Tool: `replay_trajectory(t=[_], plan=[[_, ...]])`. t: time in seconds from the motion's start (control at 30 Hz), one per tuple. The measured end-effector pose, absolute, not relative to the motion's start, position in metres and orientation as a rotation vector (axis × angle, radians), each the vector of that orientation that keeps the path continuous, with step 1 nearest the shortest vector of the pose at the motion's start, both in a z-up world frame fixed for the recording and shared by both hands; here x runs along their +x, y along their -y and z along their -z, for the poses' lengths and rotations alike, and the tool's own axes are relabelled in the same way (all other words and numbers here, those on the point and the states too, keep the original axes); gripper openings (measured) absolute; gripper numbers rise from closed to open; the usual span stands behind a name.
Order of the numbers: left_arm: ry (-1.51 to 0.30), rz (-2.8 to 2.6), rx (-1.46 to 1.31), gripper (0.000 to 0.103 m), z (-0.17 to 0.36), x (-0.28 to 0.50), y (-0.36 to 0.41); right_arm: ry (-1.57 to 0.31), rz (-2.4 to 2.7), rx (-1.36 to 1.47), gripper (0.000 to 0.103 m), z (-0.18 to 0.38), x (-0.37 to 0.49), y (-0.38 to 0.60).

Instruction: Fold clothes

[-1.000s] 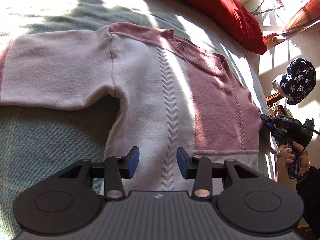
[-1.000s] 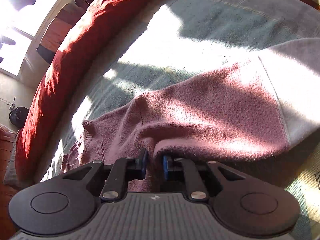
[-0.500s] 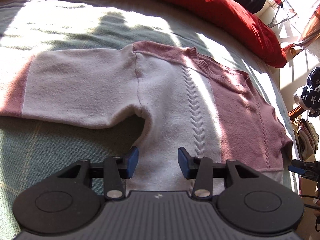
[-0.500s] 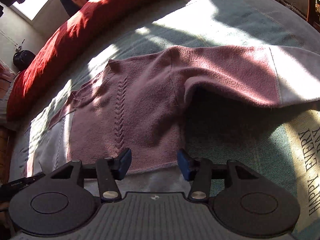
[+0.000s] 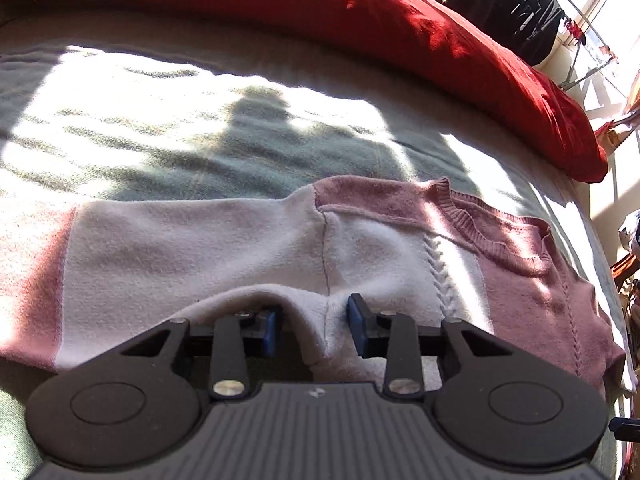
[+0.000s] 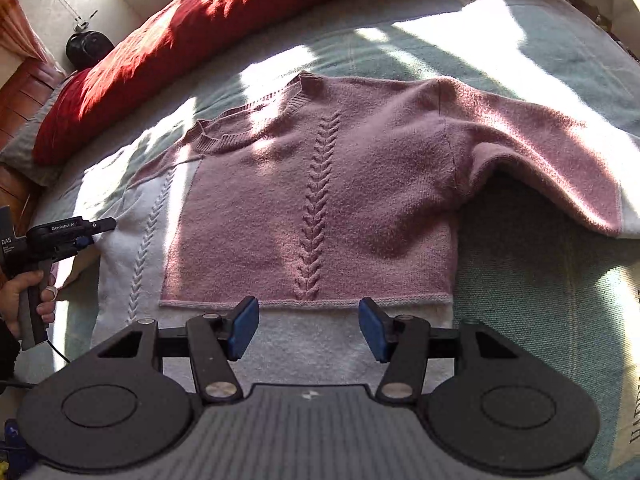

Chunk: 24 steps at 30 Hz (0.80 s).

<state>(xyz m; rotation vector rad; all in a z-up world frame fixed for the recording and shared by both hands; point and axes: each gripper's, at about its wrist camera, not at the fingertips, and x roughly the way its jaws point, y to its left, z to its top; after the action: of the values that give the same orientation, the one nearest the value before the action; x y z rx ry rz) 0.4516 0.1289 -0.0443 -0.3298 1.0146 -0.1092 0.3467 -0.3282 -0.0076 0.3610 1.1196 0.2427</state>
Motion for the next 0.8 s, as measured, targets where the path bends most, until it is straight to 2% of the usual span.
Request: replay_trajectory(t=[0.2, 0.27, 0.3, 0.43, 0.53, 0.6, 0.67, 0.73, 0.8], plan=[[-1.083, 0.183, -0.243, 0.035, 0.02, 0.38, -0.107, -1.13, -0.274, 0.193, 0.064, 0.007, 0.336, 0.308], [-1.035, 0.257, -0.152, 0.048, 0.008, 0.356, -0.088, -1.113, -0.289, 0.1, 0.066, 0.009, 0.335, 0.297], [-1.02, 0.303, -0.11, 0.049, 0.006, 0.348, -0.076, -1.099, -0.298, 0.051, 0.066, 0.011, 0.336, 0.291], [-0.982, 0.451, 0.095, 0.049, 0.019, 0.316, -0.033, -1.053, -0.341, -0.126, 0.069, 0.03, 0.335, 0.266], [-1.026, 0.466, 0.168, 0.049, 0.034, 0.289, -0.027, -1.06, -0.354, -0.189, 0.07, 0.043, 0.317, 0.26], [-1.063, 0.454, 0.164, 0.051, 0.041, 0.262, -0.039, -1.077, -0.357, -0.205, 0.08, 0.048, 0.295, 0.264], [-1.103, 0.445, 0.154, 0.059, 0.041, 0.239, -0.052, -1.124, -0.352, -0.203, 0.096, 0.054, 0.268, 0.274], [-1.151, 0.436, 0.159, 0.061, 0.037, 0.225, -0.058, -1.176, -0.36, -0.223, 0.101, 0.058, 0.244, 0.282], [-1.175, 0.437, 0.169, 0.06, 0.028, 0.226, -0.055, -1.196, -0.376, -0.278, 0.101, 0.055, 0.229, 0.282]])
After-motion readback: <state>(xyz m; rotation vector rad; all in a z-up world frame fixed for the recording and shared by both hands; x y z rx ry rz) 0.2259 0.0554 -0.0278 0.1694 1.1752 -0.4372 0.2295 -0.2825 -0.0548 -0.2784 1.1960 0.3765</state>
